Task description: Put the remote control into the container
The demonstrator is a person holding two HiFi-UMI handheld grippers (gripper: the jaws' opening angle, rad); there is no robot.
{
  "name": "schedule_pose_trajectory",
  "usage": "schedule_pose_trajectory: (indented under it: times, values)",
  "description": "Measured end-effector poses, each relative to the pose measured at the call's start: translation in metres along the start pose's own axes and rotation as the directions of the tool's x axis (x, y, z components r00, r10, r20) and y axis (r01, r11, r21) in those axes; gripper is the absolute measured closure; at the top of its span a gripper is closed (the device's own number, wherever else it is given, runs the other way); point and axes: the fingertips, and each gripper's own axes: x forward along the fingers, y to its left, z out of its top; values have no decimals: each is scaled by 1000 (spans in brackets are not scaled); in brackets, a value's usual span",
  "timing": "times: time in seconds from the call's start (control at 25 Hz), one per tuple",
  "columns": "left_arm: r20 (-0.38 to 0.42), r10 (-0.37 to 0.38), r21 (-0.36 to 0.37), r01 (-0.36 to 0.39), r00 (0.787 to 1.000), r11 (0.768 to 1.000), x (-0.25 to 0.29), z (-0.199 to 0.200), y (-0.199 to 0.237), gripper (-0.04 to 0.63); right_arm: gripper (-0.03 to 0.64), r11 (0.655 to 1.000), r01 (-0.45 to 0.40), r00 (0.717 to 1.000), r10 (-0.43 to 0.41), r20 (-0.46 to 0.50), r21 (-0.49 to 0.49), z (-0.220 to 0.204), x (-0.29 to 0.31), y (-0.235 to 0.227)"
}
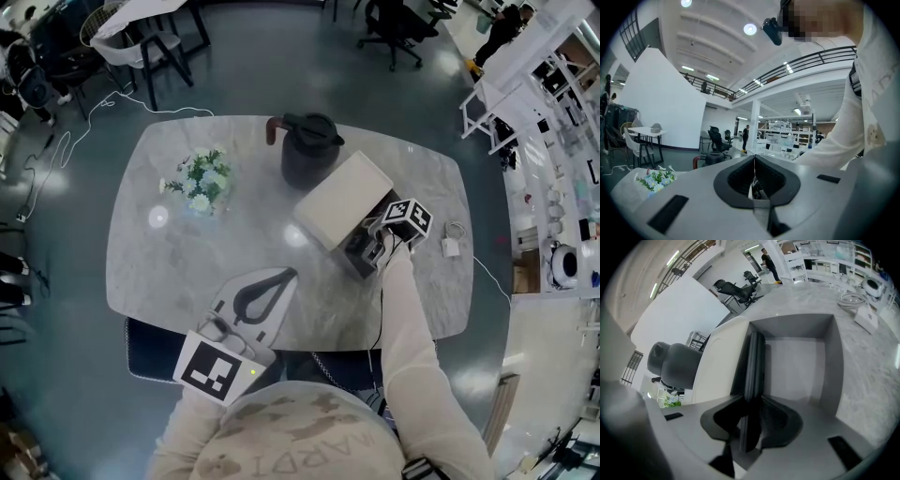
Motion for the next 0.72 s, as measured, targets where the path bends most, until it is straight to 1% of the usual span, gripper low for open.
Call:
schedule_pose_trajectory:
  times: [0.12, 0.16, 0.2, 0.28, 0.36, 0.48, 0.52, 0.56, 0.64, 0.72]
  values:
    - [7, -5, 1, 5, 1000, 1000, -1, 1, 0, 583, 497, 1000, 11, 1000, -11, -5, -29, 3, -7, 1]
    - [8, -6, 1, 6, 1000, 1000, -2, 2, 1, 583, 497, 999, 13, 1000, -14, -4, -29, 4, -8, 0]
    - [10, -7, 0, 7, 1000, 1000, -2, 2, 0, 583, 511, 1000, 13, 1000, -13, -2, -20, 4, -10, 0]
    - [15, -11, 2, 11, 1000, 1000, -2, 2, -1, 583, 523, 1000, 4, 1000, -4, 4, 26, 4, -10, -3]
    - [16, -16, 7, 16, 1000, 1000, -3, 2, -2, 583, 528, 995, -27, 1000, 25, 17, 95, 3, -9, -4]
    - [9, -20, 8, 20, 1000, 1000, -3, 0, -5, 583, 531, 972, -97, 995, 89, 46, 215, 2, -5, -2]
    - [6, -20, 9, 20, 1000, 1000, -4, -1, -6, 583, 531, 968, -103, 994, 94, 47, 229, 2, -4, -3]
    - [3, -19, 10, 19, 1000, 1000, -4, -1, -7, 583, 531, 971, -92, 996, 85, 41, 220, 2, -4, -4]
    - [-2, -15, 4, 15, 1000, 1000, -6, -3, -6, 583, 531, 987, -44, 999, 42, 15, 158, 2, -4, -8]
    - [-3, -12, -3, 12, 1000, 1000, -7, -3, -7, 583, 526, 995, -2, 1000, 3, -9, 103, 1, -5, -11]
